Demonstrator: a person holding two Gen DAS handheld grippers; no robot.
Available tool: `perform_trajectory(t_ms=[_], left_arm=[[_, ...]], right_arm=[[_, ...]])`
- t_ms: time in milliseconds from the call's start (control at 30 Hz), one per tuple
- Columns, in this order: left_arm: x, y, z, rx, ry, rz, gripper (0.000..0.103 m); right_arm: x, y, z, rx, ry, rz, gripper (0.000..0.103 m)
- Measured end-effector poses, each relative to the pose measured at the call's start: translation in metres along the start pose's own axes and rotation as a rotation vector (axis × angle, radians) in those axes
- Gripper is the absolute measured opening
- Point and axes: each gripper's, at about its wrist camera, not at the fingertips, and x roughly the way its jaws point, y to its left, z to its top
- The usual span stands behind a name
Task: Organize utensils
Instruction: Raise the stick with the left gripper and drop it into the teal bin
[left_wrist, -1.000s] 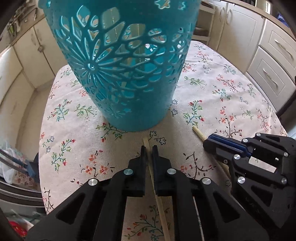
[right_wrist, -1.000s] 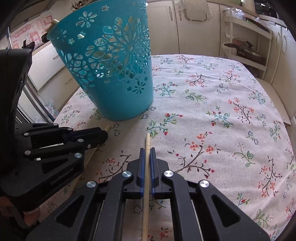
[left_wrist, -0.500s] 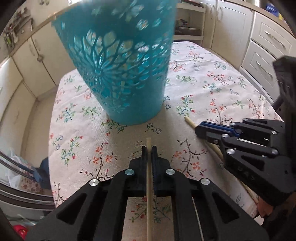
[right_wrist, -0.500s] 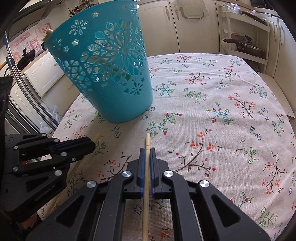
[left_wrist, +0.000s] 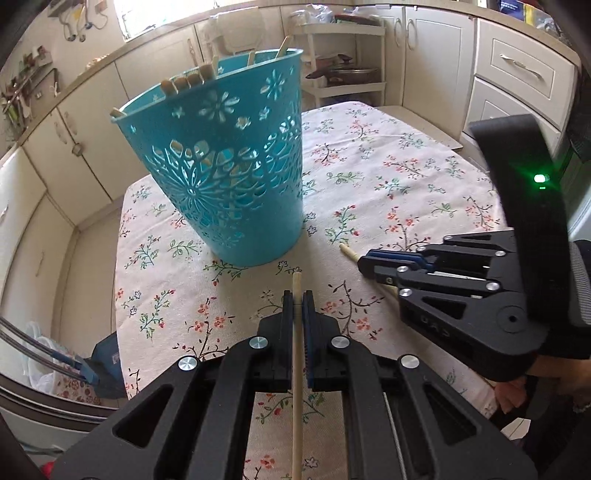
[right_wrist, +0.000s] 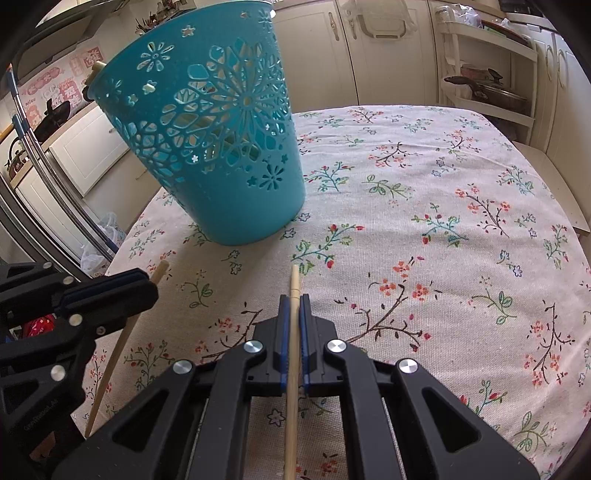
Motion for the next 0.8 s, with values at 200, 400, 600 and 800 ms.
perform_trajectory(t_ms=[200,400,600,800], left_arm=[[-0.016,-0.009,0.000,0.025,-0.025,-0.035,0.005],[-0.043,0.004,0.012,-0.065,-0.062,-0.209,0.005],[-0.088,0.043,0.049,-0.206,-0.205,-0.360,0.005],[-0.121,0.081,0.099,-0.299,-0.400,-0.357,0.005]], right_arm=[[0.000,0.000,0.000,0.002,0.000,0.002,0.006],[0.000,0.000,0.000,0.003,-0.001,0.003,0.006],[-0.001,0.000,0.000,0.003,-0.001,0.003,0.006],[-0.001,0.000,0.000,0.003,-0.001,0.004,0.006]])
